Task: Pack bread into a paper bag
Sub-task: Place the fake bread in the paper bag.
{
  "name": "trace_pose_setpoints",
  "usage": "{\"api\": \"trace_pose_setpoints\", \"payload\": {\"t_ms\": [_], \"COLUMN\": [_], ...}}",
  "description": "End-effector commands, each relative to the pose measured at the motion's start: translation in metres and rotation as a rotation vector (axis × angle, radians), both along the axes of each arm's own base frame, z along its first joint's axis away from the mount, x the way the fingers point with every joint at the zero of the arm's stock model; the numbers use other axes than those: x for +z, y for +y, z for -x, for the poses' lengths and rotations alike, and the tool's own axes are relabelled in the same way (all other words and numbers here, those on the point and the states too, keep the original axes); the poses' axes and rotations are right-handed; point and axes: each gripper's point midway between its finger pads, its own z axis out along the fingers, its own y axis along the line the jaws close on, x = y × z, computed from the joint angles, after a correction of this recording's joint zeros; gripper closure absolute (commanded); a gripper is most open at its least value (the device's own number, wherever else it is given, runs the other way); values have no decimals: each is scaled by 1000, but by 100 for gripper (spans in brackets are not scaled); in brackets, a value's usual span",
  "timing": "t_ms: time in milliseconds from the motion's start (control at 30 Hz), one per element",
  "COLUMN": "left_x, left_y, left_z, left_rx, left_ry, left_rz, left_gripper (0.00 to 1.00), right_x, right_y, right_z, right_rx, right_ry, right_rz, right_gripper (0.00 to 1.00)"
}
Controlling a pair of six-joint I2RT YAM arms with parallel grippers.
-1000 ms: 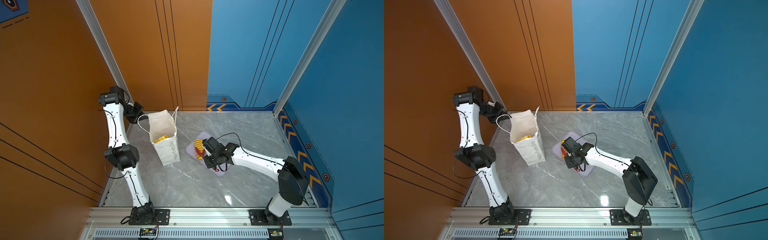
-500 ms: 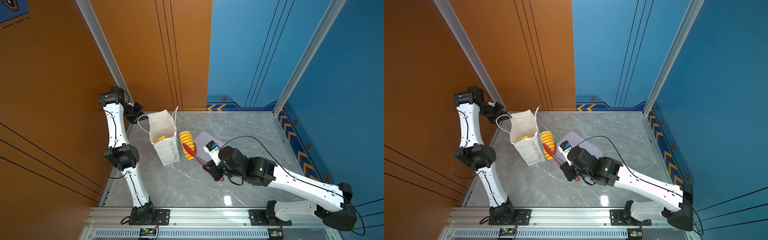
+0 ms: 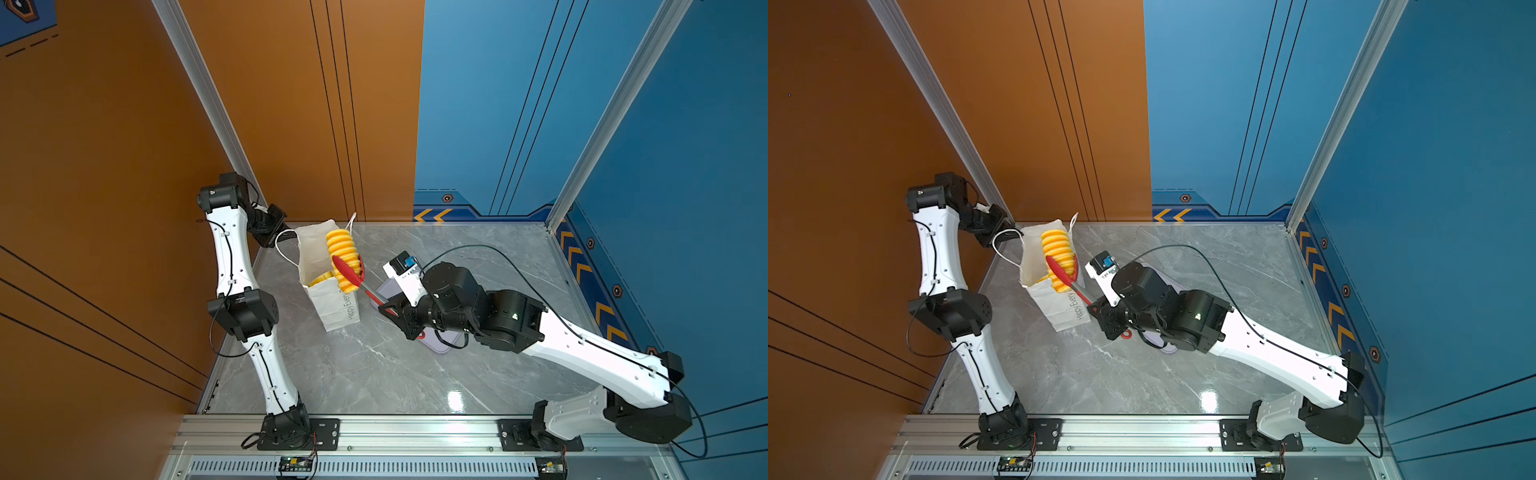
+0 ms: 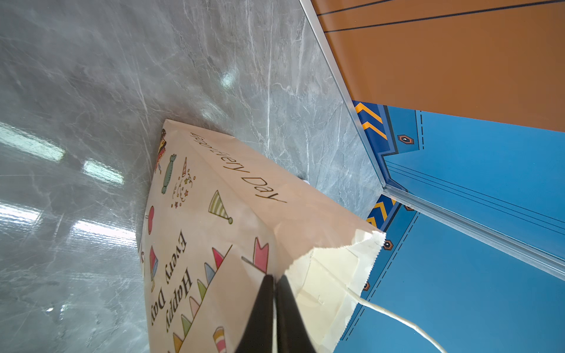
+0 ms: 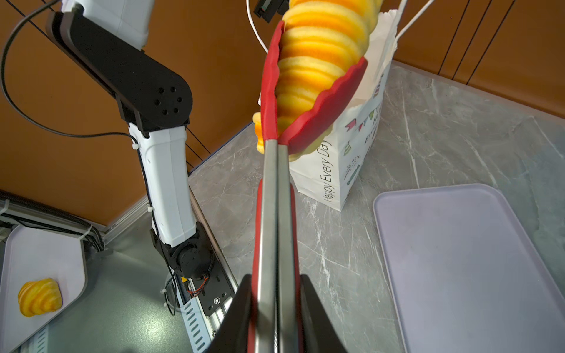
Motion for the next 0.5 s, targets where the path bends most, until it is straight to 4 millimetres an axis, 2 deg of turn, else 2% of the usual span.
{"api": "trace_pose_setpoints", "payload": {"t_ms": [0, 33, 67, 233, 467], "left_x": [-5, -5, -5, -4, -5], "left_y": [-12, -12, -12, -13, -14], "left_z": [31, 31, 31, 31, 31], "left_rx": [-14, -14, -13, -15, -19], "left_ry": [129, 129, 129, 125, 128], "left_rz": [62, 63, 63, 65, 65], "left_gripper": [91, 91, 91, 91, 91], "right_x": [10, 4, 10, -10, -31], "right_y": [19, 23, 26, 33, 43], "right_z": [-10, -17, -24, -60, -92], "right_rx": [40, 31, 18, -32, -62], "right_ry": [-39, -34, -40, 1, 38], "right_rz": [1, 15, 5, 31, 60], "right_gripper": [100, 100, 100, 100, 100]}}
